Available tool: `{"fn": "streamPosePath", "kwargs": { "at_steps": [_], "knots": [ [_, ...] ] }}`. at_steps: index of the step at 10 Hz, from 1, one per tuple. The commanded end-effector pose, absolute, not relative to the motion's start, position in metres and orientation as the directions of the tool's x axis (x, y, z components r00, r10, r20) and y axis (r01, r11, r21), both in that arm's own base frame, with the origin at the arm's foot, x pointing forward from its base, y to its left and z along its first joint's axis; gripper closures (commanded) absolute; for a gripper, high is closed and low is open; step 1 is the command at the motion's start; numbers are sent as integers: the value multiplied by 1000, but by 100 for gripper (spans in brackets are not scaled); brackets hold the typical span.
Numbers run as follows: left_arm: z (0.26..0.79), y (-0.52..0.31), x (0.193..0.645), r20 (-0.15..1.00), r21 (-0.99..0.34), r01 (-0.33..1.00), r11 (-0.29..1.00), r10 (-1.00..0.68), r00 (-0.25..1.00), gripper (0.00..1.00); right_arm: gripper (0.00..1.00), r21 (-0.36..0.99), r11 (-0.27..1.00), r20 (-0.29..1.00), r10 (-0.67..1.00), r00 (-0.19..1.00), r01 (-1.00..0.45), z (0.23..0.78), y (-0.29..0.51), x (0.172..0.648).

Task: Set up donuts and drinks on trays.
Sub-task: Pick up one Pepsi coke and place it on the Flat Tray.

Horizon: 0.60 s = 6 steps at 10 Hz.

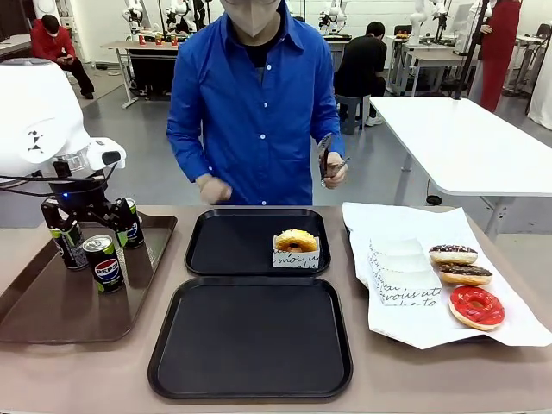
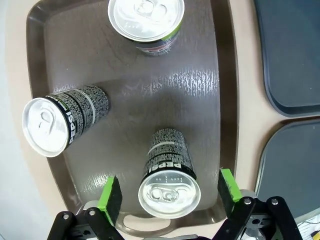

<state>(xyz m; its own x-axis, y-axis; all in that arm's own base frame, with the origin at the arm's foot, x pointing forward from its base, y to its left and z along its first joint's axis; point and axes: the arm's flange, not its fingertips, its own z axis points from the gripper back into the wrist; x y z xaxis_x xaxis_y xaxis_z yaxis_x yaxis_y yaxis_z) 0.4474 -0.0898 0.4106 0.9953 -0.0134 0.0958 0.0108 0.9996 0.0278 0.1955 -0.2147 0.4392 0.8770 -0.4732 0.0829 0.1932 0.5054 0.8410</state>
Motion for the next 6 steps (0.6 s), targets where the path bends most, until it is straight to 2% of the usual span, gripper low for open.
{"fn": "streamPosePath", "kwargs": {
  "at_steps": [1, 6],
  "knots": [
    [403, -94, 455, 117, 65, -29, 997, 22, 993, 0, 0, 843, 501, 77, -469, 880, 194, 438, -214, 195],
    [388, -90, 454, 96, 58, -42, 997, 37, 995, 0, 0, 843, 501, 77, -469, 880, 194, 438, -214, 195]
  ]
}}
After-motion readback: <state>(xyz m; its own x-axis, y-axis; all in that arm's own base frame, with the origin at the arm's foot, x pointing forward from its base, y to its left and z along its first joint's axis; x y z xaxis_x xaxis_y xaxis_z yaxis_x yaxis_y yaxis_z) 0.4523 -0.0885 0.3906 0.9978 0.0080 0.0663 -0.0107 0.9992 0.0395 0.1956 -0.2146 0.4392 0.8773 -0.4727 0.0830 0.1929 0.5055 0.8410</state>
